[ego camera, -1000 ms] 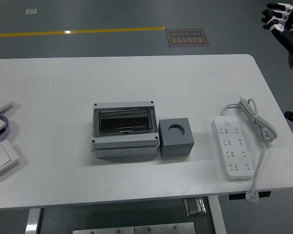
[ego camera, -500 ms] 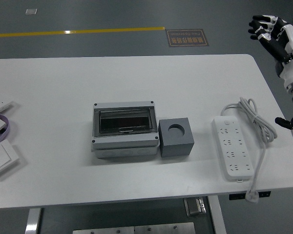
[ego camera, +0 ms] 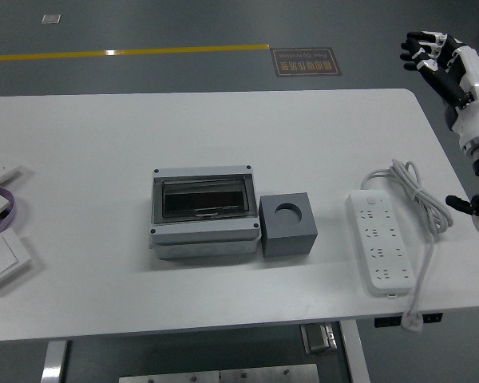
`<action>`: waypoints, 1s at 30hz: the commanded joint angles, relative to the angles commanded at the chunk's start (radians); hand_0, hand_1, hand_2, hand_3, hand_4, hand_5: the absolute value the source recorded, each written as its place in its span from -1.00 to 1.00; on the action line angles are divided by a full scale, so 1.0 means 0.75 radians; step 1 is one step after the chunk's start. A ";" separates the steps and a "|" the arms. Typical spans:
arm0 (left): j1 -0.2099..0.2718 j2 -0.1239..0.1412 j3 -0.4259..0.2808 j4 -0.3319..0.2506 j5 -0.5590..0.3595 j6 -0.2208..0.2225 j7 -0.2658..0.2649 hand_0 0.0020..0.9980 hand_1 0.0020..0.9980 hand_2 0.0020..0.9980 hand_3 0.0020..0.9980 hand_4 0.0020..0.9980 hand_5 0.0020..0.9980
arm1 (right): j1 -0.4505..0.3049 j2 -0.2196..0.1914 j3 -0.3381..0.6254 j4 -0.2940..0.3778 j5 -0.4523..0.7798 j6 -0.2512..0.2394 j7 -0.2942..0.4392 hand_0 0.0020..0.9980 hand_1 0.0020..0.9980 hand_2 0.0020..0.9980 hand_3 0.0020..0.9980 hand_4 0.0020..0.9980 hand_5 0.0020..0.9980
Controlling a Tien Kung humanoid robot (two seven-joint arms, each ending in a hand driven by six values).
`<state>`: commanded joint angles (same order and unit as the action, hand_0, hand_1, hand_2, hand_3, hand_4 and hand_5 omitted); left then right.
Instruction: Pick up the cylinder from the cube,place it in the box,flap close box
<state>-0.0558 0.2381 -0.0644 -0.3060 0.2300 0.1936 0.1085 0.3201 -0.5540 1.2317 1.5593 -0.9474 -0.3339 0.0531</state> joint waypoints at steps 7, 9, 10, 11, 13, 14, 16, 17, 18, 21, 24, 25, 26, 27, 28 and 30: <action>0.001 0.000 0.007 0.002 -0.009 0.000 -0.002 0.18 0.17 0.01 0.23 0.37 -0.52 | -0.003 0.004 0.007 -0.009 0.001 0.001 0.002 0.43 0.34 0.35 0.32 0.53 -0.02; 0.004 0.001 0.016 0.003 -0.019 0.000 -0.003 0.18 0.17 0.01 0.23 0.37 -0.52 | -0.006 0.006 0.009 -0.009 0.000 0.001 0.003 0.43 0.34 0.35 0.32 0.53 -0.02; 0.005 0.002 0.020 0.004 -0.024 0.000 -0.003 0.18 0.17 0.01 0.23 0.37 -0.52 | -0.008 0.007 0.011 -0.009 -0.001 0.002 0.003 0.43 0.34 0.35 0.32 0.53 -0.02; 0.006 0.003 0.022 0.005 -0.027 -0.001 -0.004 0.19 0.17 0.03 0.23 0.37 -0.52 | -0.010 0.007 0.012 -0.009 -0.001 0.001 0.004 0.43 0.34 0.35 0.32 0.54 -0.01; 0.008 0.004 0.026 0.006 -0.032 -0.002 -0.006 0.19 0.17 0.03 0.23 0.37 -0.52 | -0.014 0.008 0.015 -0.008 -0.002 0.001 0.004 0.43 0.34 0.35 0.32 0.54 -0.01; 0.008 0.005 0.026 0.007 -0.033 -0.003 -0.006 0.19 0.17 0.03 0.23 0.37 -0.52 | -0.015 0.009 0.016 -0.008 -0.003 0.001 0.004 0.43 0.34 0.35 0.32 0.54 -0.01; 0.009 0.005 0.027 0.008 -0.037 -0.004 -0.008 0.19 0.17 0.03 0.23 0.37 -0.52 | -0.017 0.011 0.018 -0.008 -0.006 0.000 0.003 0.43 0.34 0.35 0.32 0.54 -0.01; 0.010 0.005 0.027 0.008 -0.037 -0.006 -0.009 0.19 0.17 0.03 0.23 0.37 -0.52 | -0.018 0.012 0.018 -0.007 -0.007 0.000 0.003 0.43 0.34 0.35 0.32 0.54 -0.01; 0.010 0.006 0.032 0.010 -0.045 -0.006 -0.010 0.19 0.17 0.03 0.23 0.37 -0.52 | -0.018 0.014 0.018 -0.006 -0.010 0.000 0.003 0.44 0.34 0.35 0.31 0.53 -0.01; 0.009 0.000 0.038 0.011 -0.053 -0.005 -0.013 0.19 0.17 0.03 0.23 0.37 -0.52 | -0.016 0.021 0.017 -0.013 -0.016 -0.001 0.004 0.44 0.34 0.35 0.31 0.53 -0.01; 0.013 -0.005 0.039 0.011 -0.056 -0.014 -0.011 0.18 0.16 0.03 0.23 0.37 -0.52 | -0.019 0.028 0.015 -0.016 -0.019 -0.002 0.005 0.44 0.34 0.35 0.31 0.53 -0.01; 0.015 -0.005 0.045 0.012 -0.063 -0.014 -0.012 0.18 0.16 0.03 0.23 0.37 -0.52 | -0.020 0.032 0.014 -0.017 -0.019 -0.002 0.006 0.44 0.34 0.35 0.31 0.53 -0.01; 0.017 -0.004 0.047 0.013 -0.067 -0.014 -0.012 0.18 0.16 0.03 0.23 0.37 -0.52 | -0.020 0.034 0.012 -0.016 -0.021 -0.002 0.006 0.44 0.34 0.35 0.31 0.53 -0.01; 0.020 -0.004 0.045 0.013 -0.067 -0.015 -0.013 0.18 0.16 0.03 0.23 0.37 -0.52 | -0.020 0.035 0.010 -0.015 -0.023 -0.002 0.005 0.44 0.34 0.35 0.31 0.53 -0.01; 0.025 -0.004 0.036 0.012 -0.062 -0.017 -0.014 0.18 0.16 0.03 0.23 0.37 -0.52 | -0.022 0.035 0.008 -0.012 -0.025 -0.002 0.004 0.44 0.34 0.35 0.31 0.53 -0.01; 0.042 0.001 0.019 0.012 -0.059 -0.019 -0.017 0.18 0.16 0.03 0.23 0.37 -0.52 | -0.026 0.035 0.004 -0.003 -0.030 -0.004 0.003 0.44 0.34 0.35 0.31 0.53 -0.01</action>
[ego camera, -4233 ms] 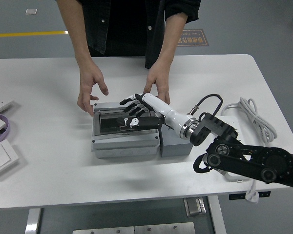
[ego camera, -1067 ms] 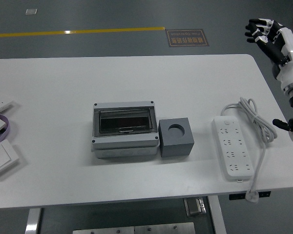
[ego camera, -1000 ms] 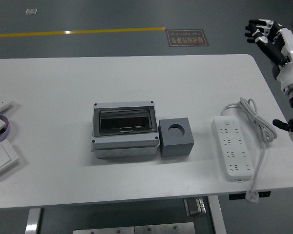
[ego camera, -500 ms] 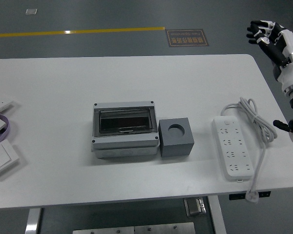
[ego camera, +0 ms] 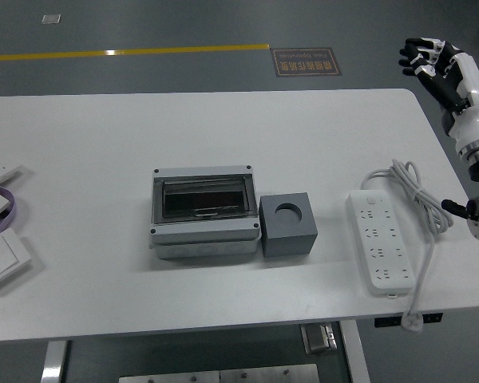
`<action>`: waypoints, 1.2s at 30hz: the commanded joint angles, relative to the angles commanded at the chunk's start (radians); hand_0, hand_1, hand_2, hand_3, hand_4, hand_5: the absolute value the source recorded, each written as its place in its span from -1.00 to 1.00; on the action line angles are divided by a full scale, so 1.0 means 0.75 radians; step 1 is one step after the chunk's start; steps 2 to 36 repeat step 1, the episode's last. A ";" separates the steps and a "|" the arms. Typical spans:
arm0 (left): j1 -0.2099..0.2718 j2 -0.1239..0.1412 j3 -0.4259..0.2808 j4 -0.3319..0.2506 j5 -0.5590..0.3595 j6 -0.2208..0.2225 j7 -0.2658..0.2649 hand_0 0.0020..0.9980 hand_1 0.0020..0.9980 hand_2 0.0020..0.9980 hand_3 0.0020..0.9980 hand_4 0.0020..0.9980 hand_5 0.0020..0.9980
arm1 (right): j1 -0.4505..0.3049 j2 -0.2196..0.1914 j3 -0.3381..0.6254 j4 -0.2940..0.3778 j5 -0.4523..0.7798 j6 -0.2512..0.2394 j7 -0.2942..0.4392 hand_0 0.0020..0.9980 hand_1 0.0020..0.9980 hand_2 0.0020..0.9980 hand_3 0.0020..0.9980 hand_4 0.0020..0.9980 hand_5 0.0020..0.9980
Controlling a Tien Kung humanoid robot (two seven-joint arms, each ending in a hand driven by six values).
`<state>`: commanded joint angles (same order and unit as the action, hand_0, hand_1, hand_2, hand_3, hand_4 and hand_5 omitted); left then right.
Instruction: Pick up the cylinder from the cube,place it in the box,flap close box
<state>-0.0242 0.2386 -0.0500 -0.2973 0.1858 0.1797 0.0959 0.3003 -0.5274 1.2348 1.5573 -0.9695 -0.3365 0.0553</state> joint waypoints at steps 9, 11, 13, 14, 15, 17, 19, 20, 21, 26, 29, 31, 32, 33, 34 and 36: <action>0.007 0.002 -0.003 0.000 -0.002 0.000 -0.001 0.18 0.16 0.03 0.23 0.37 -0.52 | -0.001 0.001 -0.001 0.003 -0.002 0.000 -0.001 0.44 0.34 0.35 0.31 0.53 -0.01; 0.007 0.002 -0.003 0.000 -0.002 0.000 -0.001 0.18 0.16 0.03 0.23 0.37 -0.52 | -0.001 0.001 -0.001 0.003 -0.002 0.000 -0.001 0.44 0.34 0.35 0.31 0.53 -0.01; 0.007 0.002 -0.003 0.000 -0.002 0.000 -0.001 0.18 0.16 0.03 0.23 0.37 -0.52 | -0.001 0.001 -0.001 0.003 -0.002 0.000 -0.001 0.44 0.34 0.35 0.31 0.53 -0.01; 0.007 0.002 -0.003 0.000 -0.002 0.000 -0.001 0.18 0.16 0.03 0.23 0.37 -0.52 | -0.001 0.001 -0.001 0.003 -0.002 0.000 -0.001 0.44 0.34 0.35 0.31 0.53 -0.01; 0.007 0.002 -0.003 0.000 -0.002 0.000 -0.001 0.18 0.16 0.03 0.23 0.37 -0.52 | -0.001 0.001 -0.001 0.003 -0.002 0.000 -0.001 0.44 0.34 0.35 0.31 0.53 -0.01; 0.007 0.002 -0.003 0.000 -0.002 0.000 -0.001 0.18 0.16 0.03 0.23 0.37 -0.52 | -0.001 0.001 -0.001 0.003 -0.002 0.000 -0.001 0.44 0.34 0.35 0.31 0.53 -0.01; 0.007 0.002 -0.003 0.000 -0.002 0.000 -0.001 0.18 0.16 0.03 0.23 0.37 -0.52 | -0.001 0.001 -0.001 0.003 -0.002 0.000 -0.001 0.44 0.34 0.35 0.31 0.53 -0.01; 0.007 0.002 -0.003 0.000 -0.002 0.000 -0.001 0.18 0.16 0.03 0.23 0.37 -0.52 | -0.001 0.001 -0.001 0.003 -0.002 0.000 -0.001 0.44 0.34 0.35 0.31 0.53 -0.01; 0.007 0.002 -0.003 0.000 -0.002 0.000 -0.001 0.18 0.16 0.03 0.23 0.37 -0.52 | -0.001 0.001 -0.001 0.003 -0.002 0.000 -0.001 0.44 0.34 0.35 0.31 0.53 -0.01; 0.007 0.002 -0.003 0.000 -0.002 0.000 -0.001 0.18 0.16 0.03 0.23 0.37 -0.52 | -0.001 0.001 -0.001 0.003 -0.002 0.000 -0.001 0.44 0.34 0.35 0.31 0.53 -0.01; 0.007 0.002 -0.003 0.000 -0.002 0.000 -0.001 0.18 0.16 0.03 0.23 0.37 -0.52 | -0.001 0.001 -0.001 0.003 -0.002 0.000 -0.001 0.44 0.34 0.35 0.31 0.53 -0.01; 0.007 0.002 -0.003 0.000 -0.002 0.000 -0.001 0.18 0.16 0.03 0.23 0.37 -0.52 | -0.001 0.001 -0.001 0.003 -0.002 0.000 -0.001 0.44 0.34 0.35 0.31 0.53 -0.01; 0.007 0.002 -0.003 0.000 -0.002 0.000 -0.001 0.18 0.16 0.03 0.23 0.37 -0.52 | -0.001 0.001 -0.001 0.003 -0.002 0.000 -0.001 0.44 0.34 0.35 0.31 0.53 -0.01; 0.007 0.002 -0.003 0.000 -0.002 0.000 -0.001 0.18 0.16 0.03 0.23 0.37 -0.52 | -0.001 0.001 -0.001 0.003 -0.002 0.000 -0.001 0.44 0.34 0.35 0.31 0.53 -0.01; 0.007 0.002 -0.003 0.000 -0.002 0.000 -0.001 0.18 0.16 0.03 0.23 0.37 -0.52 | -0.001 0.001 -0.001 0.003 -0.002 0.000 -0.001 0.44 0.34 0.35 0.31 0.53 -0.01; 0.007 0.002 -0.003 0.000 -0.002 0.000 -0.001 0.18 0.16 0.03 0.23 0.37 -0.52 | -0.001 0.001 -0.001 0.003 -0.002 0.000 -0.001 0.44 0.34 0.35 0.31 0.53 -0.01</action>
